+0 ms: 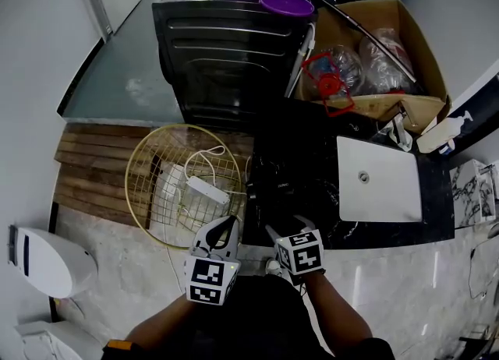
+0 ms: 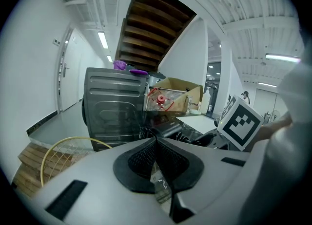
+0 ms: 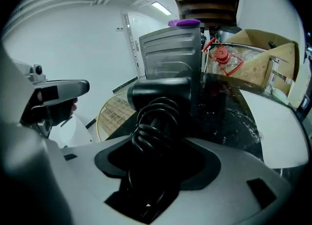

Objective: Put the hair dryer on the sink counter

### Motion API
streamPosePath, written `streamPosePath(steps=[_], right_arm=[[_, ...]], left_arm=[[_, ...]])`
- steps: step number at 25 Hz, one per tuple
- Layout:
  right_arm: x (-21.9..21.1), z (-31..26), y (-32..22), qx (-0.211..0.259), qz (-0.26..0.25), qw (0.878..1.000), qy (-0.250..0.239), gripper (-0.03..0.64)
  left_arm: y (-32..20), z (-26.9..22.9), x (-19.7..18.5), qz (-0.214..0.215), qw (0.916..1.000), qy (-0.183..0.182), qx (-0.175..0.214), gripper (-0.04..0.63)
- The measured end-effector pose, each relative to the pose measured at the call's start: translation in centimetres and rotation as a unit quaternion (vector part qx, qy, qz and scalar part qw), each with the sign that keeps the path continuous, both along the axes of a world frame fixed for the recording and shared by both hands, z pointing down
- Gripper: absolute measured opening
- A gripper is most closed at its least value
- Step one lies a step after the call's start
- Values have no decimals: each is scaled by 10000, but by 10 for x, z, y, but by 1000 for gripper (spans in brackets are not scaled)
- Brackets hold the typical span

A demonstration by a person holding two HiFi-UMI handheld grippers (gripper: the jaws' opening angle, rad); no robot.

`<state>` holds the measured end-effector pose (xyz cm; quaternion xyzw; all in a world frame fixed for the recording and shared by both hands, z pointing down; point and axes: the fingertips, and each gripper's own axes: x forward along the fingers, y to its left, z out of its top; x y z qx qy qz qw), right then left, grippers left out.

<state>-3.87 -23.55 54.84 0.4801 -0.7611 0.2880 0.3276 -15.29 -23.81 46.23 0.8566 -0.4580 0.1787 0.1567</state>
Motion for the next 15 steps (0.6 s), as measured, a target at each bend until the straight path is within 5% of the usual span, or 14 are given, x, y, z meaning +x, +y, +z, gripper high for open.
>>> streamPosePath(steps=[15], right_arm=[[27, -23, 37, 170, 748, 9970, 88, 293]], left_arm=[[21, 28, 3, 536, 9979, 215, -295, 11]])
